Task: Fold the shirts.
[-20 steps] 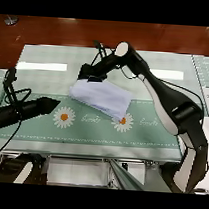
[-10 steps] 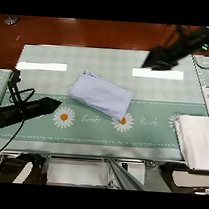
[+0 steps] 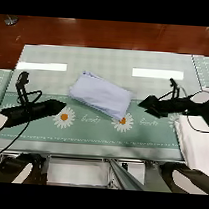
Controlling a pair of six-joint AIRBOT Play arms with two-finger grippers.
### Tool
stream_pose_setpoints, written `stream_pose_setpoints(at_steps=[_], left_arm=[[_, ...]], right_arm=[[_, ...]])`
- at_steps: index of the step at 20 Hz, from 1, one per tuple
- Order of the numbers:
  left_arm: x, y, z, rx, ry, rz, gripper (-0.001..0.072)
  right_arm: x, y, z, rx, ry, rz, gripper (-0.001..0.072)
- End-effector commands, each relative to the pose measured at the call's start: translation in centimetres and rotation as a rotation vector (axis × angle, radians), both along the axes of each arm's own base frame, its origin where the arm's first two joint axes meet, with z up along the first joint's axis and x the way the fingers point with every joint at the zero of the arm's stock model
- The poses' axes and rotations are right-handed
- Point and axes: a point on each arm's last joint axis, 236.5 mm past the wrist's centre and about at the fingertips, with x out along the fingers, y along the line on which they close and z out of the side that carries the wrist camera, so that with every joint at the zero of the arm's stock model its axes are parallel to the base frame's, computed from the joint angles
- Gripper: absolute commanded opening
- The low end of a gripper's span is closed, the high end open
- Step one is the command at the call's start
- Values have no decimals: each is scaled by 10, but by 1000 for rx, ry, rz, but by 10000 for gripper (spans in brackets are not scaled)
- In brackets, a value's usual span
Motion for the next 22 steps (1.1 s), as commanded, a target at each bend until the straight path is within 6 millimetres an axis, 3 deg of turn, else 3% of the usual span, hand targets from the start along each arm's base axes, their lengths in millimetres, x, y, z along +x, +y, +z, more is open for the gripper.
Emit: stream_pose_setpoints(at_steps=[1,4,8,9,10,11,15,17,19,22], left_arm=[[1,-5,-10,-2,32,-8,29],[0,-7,-18,3,58,-16,29],[2,-9,-18,4,47,-16,29],[2,-9,-17,4,46,-17,29],[2,-10,-17,4,45,-18,29],[2,-11,-17,4,44,-20,29],[2,-11,-17,4,45,-22,29],[2,-11,-17,4,45,-23,29],[2,-11,-17,4,45,-22,29],[1,-11,-17,4,46,-23,29]], right_arm=[[6,36,-27,115,61,-54,625],[21,62,-42,130,104,0,625],[52,93,-44,151,101,62,591],[55,102,-40,168,104,99,435],[57,112,-32,186,89,152,186],[63,121,-18,205,41,221,37],[106,126,65,131,-153,402,36],[123,113,108,18,-221,452,36],[141,86,146,-115,-272,433,36],[143,42,203,-223,-303,399,36]])
